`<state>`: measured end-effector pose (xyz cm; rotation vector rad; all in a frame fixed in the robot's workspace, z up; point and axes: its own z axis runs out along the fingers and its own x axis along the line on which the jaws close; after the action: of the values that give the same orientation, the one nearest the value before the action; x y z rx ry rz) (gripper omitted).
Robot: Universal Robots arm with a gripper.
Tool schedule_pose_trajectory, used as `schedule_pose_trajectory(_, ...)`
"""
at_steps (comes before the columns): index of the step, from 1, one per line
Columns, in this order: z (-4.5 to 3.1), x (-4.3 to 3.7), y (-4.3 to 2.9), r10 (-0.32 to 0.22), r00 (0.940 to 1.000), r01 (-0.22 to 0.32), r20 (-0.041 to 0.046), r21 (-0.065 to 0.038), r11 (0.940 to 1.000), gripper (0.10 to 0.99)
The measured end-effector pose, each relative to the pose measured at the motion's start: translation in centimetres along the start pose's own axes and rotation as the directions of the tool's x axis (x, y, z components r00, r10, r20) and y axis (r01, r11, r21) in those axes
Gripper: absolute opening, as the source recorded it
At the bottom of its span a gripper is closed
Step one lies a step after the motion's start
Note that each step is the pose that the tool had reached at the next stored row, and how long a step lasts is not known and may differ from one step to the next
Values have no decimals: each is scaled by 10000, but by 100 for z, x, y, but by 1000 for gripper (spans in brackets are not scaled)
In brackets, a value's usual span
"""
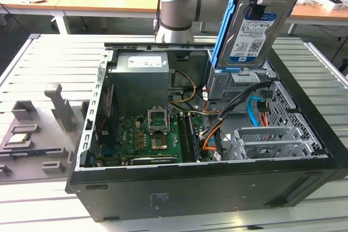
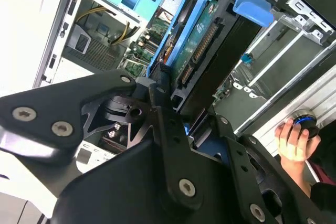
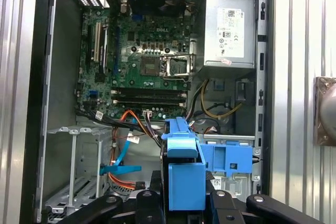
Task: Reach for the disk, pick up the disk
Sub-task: 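Pick up the disk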
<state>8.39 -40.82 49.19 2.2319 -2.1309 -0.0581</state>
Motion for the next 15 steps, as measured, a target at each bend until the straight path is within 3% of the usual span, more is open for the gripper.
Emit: schedule_pose_trajectory(15,8,230,10,0,10000,0,0,0,10000,369)
